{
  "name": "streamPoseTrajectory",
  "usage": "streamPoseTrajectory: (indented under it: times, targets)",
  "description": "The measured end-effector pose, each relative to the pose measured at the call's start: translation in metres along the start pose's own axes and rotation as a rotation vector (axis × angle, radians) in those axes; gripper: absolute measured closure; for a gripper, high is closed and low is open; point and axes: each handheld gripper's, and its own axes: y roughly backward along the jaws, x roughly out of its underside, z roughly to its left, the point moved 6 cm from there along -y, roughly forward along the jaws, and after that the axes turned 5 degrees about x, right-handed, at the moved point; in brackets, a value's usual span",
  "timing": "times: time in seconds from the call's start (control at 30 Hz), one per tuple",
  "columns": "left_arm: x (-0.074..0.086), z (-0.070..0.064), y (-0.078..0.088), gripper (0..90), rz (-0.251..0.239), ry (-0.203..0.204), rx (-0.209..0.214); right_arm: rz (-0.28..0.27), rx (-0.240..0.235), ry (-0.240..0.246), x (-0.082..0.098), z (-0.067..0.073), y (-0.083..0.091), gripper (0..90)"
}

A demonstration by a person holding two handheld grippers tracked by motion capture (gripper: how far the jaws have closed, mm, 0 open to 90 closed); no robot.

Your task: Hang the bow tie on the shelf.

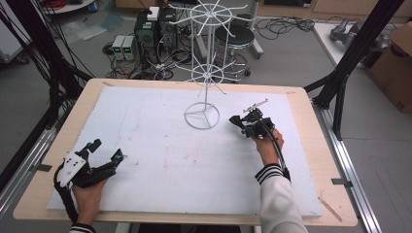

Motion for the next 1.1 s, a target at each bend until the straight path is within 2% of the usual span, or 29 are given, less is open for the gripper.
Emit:
streamPoseTrajectory:
  times: [0.13, 0.17, 0.3, 0.4, 0.5, 0.7, 0.87, 1.1]
  targets:
    - [0.000, 0.000, 0.000, 16.3, 0.002, -0.003, 0.000, -0.058, -0.001, -0.015, -0.002, -0.003, 0.011, 81.8]
    - [0.000, 0.000, 0.000, 16.4, 0.002, -0.002, 0.000, -0.086, -0.012, -0.039, -0.002, -0.004, 0.016, 81.8]
    - [0.000, 0.000, 0.000, 16.4, 0.003, -0.005, -0.001, -0.136, -0.023, -0.064, -0.002, -0.005, 0.023, 81.7]
    - [0.000, 0.000, 0.000, 16.3, 0.003, -0.004, -0.001, -0.171, -0.028, -0.075, -0.004, -0.005, 0.030, 81.7]
    - [0.000, 0.000, 0.000, 16.3, 0.003, -0.005, -0.001, -0.229, -0.030, -0.085, -0.006, -0.004, 0.038, 81.8]
    - [0.000, 0.000, 0.000, 16.4, 0.004, -0.006, -0.002, -0.280, -0.033, -0.104, -0.005, -0.004, 0.048, 81.8]
    - [0.000, 0.000, 0.000, 16.4, 0.004, -0.006, 0.000, -0.332, -0.047, -0.142, -0.004, -0.009, 0.060, 81.8]
    - [0.000, 0.000, 0.000, 16.3, 0.005, -0.007, -0.001, -0.384, -0.058, -0.147, -0.005, -0.008, 0.073, 81.8]
